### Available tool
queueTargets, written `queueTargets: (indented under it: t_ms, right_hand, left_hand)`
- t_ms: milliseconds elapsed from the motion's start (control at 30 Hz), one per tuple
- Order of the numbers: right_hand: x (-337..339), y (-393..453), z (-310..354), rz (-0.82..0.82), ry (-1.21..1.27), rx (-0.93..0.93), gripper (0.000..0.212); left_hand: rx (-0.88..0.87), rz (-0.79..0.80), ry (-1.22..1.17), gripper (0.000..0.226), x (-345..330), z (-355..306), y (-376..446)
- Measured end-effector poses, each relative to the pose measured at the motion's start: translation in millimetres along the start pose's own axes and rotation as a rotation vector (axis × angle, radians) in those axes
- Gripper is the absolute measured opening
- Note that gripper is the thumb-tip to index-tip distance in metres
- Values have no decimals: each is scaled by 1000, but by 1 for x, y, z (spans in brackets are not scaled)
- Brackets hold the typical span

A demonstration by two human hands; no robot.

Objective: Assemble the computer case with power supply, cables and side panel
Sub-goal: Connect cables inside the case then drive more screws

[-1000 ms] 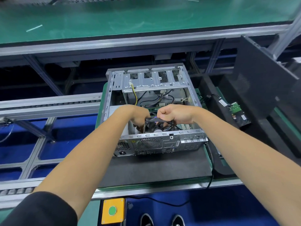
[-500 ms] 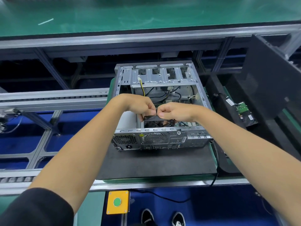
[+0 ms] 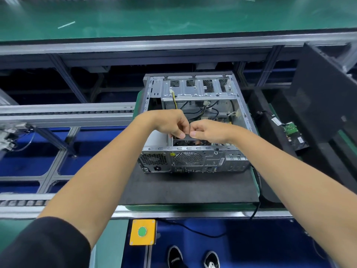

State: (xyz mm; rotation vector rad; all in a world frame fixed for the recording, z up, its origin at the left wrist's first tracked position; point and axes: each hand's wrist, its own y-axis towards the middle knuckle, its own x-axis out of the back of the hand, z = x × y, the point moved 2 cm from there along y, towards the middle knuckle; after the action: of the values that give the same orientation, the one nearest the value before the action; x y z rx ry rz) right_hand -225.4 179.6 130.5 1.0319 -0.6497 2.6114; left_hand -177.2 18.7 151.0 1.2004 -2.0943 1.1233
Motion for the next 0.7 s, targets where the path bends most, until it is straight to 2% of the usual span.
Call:
queueTargets:
  t_ms: [133, 200, 367, 500, 600, 700]
  right_hand:
    - [-5, 2, 5, 28, -40, 10, 22]
    - [-4, 3, 6, 41, -61, 13, 20]
    - [11, -6, -4, 23, 41, -19, 25]
    - [13, -8, -12, 45, 108, -22, 22]
    - [13, -8, -15, 37, 124, -24, 23]
    - [14, -8, -19, 45, 120, -23, 24]
  left_hand:
    - [26, 57, 12, 22, -1, 2, -1]
    - [44, 64, 43, 18, -1, 0, -1]
    - [48, -89, 110, 19, 4, 4, 0]
    - [140, 116, 375, 24, -9, -3, 16]
    - [224, 200, 542, 11, -15, -8, 25]
    - [257, 264, 563, 25, -18, -3, 32]
